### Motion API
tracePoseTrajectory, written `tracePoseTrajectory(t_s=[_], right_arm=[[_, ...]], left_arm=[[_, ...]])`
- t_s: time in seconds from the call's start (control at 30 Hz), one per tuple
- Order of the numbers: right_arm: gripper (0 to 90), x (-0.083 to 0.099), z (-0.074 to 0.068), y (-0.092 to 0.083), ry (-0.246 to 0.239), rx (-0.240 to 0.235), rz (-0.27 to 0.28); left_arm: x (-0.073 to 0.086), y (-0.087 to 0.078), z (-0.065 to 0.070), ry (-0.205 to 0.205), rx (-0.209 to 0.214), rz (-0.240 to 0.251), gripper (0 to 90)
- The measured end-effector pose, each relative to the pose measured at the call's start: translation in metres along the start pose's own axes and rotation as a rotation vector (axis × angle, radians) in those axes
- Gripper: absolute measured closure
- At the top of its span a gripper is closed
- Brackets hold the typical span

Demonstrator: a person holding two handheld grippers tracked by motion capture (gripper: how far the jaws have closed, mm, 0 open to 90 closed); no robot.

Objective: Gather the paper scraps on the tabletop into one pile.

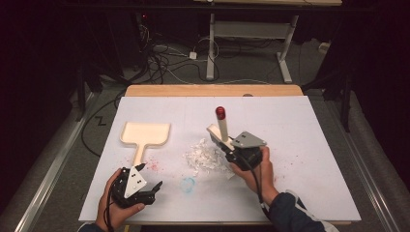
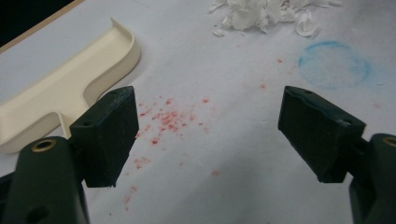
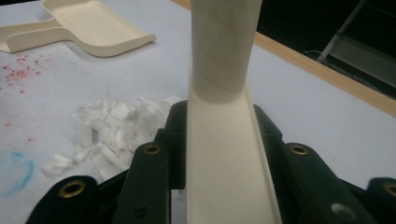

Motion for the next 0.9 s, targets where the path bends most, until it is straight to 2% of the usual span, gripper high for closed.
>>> tracePoseTrajectory(t_s=[0.07, 0.13, 0.27, 0.33, 0.37, 0.47, 0.53, 0.6, 0.7, 0.83, 0.9], right_arm=[[67.9, 0.002, 0.015, -0.013, 0.006, -0.014, 0.001], [67.9, 0.007, 0.029, -0.027, 0.034, -0.040, -0.003], [67.9, 0.023, 0.050, -0.054, 0.024, -0.055, -0.021], [67.9, 0.035, 0.055, -0.063, 0.003, -0.071, -0.049], [67.9, 0.041, 0.057, -0.068, -0.008, -0.076, -0.060], [67.9, 0.059, 0.060, -0.077, -0.049, -0.093, -0.102], [67.9, 0.070, 0.062, -0.076, -0.059, -0.090, -0.120], [67.9, 0.078, 0.064, -0.070, -0.063, -0.063, -0.138], [67.9, 0.073, 0.050, -0.062, -0.037, -0.108, -0.131], [68.0, 0.055, 0.014, -0.053, -0.055, -0.179, -0.079], [68.0, 0.048, 0.000, -0.048, -0.089, -0.201, -0.071]], left_arm=[[0.000, 0.000, 0.001, 0.001, -0.001, -0.003, 19.0], [0.001, 0.001, 0.001, 0.004, -0.001, -0.010, 19.0], [0.002, 0.001, 0.001, 0.005, -0.001, -0.022, 19.0], [0.003, 0.002, 0.003, -0.004, 0.002, -0.028, 19.0], [0.002, 0.002, 0.002, 0.007, -0.002, -0.025, 19.0], [0.004, 0.002, 0.004, 0.002, 0.003, -0.038, 19.0], [0.004, 0.004, 0.004, 0.003, 0.008, -0.040, 19.0], [0.004, 0.005, 0.003, 0.003, 0.009, -0.045, 19.0], [0.004, 0.006, 0.004, 0.007, 0.013, -0.046, 19.1], [0.004, 0.007, 0.004, 0.003, 0.010, -0.050, 19.0], [0.004, 0.007, 0.003, 0.002, 0.010, -0.048, 19.0]])
Point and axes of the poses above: each handheld gripper's, and its own axes: y roughly forward along the jaws, x roughly out of its underside, z roughly to its right, the point moved 10 cm from there along y, roughly forward along the jaws, and after that the axes turned 13 degrees about x, right-handed, at the moved point
